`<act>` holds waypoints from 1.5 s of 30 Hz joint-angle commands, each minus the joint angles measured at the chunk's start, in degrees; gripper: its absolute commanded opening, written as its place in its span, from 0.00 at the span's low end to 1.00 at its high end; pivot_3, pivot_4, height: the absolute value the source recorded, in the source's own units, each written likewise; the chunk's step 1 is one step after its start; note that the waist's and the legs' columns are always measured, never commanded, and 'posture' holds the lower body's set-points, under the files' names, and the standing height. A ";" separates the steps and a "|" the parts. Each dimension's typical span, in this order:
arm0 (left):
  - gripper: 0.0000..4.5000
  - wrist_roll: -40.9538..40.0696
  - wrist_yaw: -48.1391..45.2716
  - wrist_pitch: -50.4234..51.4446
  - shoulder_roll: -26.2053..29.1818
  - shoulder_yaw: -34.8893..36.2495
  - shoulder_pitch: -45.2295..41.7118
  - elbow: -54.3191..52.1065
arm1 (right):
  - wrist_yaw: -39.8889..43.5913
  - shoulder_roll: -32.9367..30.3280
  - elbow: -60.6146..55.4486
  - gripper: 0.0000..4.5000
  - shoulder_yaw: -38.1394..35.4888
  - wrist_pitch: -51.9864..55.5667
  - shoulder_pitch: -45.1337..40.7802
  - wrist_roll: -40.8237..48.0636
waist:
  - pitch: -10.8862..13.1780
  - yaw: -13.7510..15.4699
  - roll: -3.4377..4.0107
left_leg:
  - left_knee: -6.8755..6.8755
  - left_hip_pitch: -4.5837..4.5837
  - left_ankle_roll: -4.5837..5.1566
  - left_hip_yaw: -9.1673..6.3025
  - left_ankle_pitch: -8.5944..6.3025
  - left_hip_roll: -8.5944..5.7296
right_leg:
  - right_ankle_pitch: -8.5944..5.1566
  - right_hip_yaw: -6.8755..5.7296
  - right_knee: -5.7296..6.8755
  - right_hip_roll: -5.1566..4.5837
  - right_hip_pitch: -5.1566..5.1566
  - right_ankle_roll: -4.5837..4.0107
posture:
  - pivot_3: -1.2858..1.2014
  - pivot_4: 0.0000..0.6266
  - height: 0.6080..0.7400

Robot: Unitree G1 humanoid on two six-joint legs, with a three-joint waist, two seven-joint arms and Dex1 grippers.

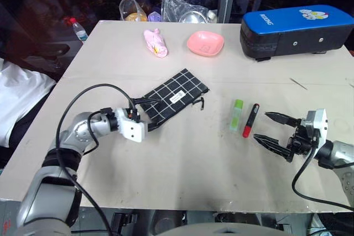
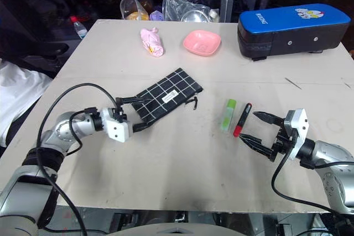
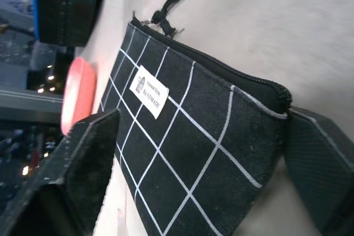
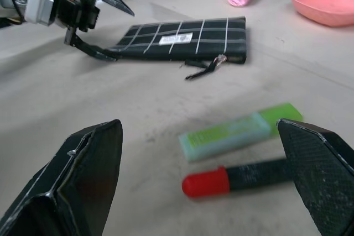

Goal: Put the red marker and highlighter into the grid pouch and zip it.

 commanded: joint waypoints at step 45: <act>0.01 -35.29 -8.85 53.84 -12.47 0.58 11.10 -47.16 | -34.74 12.66 5.58 1.00 6.43 33.65 -35.38 -5.08 | 0.01 -1.33 0.07 | 0.30 -0.84 -0.31 -0.14 0.19 0.04 | 0.01 0.06 0.42 0.18 -0.86 -0.01 | 0.52 0.24 0.98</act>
